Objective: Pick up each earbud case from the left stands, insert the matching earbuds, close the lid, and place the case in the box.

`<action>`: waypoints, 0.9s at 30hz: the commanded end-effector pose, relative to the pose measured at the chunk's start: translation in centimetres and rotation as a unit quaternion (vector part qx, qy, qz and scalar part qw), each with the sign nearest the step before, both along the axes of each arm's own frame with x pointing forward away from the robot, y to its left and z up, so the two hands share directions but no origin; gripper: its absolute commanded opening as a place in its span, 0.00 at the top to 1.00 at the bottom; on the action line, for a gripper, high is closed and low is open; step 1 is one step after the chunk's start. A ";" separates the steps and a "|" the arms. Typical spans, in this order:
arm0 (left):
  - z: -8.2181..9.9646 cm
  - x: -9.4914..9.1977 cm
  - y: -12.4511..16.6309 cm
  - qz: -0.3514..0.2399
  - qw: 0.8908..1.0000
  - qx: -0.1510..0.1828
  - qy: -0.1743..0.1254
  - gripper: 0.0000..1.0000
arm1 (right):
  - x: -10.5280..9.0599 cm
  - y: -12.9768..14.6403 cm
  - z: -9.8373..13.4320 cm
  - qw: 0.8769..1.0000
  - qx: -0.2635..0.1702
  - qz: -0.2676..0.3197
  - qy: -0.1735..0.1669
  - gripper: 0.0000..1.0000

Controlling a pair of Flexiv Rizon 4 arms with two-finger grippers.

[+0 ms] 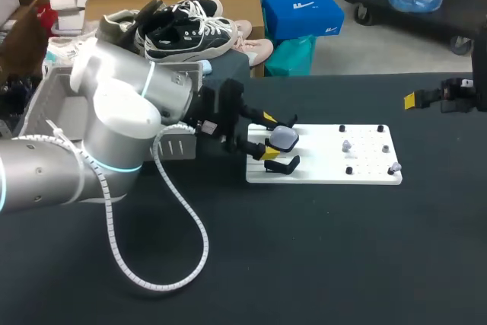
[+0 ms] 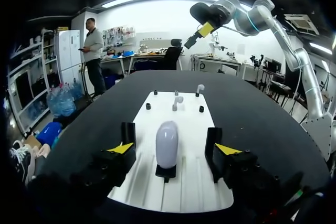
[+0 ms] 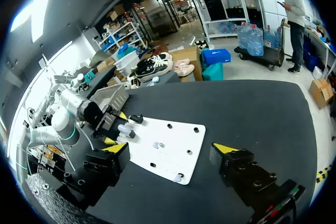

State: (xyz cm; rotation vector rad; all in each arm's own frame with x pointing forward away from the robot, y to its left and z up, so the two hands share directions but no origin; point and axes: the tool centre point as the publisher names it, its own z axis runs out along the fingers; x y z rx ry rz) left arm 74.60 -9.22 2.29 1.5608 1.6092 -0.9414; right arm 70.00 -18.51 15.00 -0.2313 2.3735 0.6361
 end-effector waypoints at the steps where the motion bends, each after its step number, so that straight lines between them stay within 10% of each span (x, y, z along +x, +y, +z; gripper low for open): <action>1: -0.1 0.3 -0.2 0.000 1.000 -0.001 0.000 0.00 | 0.0 0.0 0.0 1.000 0.000 0.000 0.000 0.00; 27: -0.9 1.1 -0.8 -0.009 1.000 0.002 0.008 0.17 | 0.0 0.0 0.0 1.000 0.000 0.000 0.000 0.00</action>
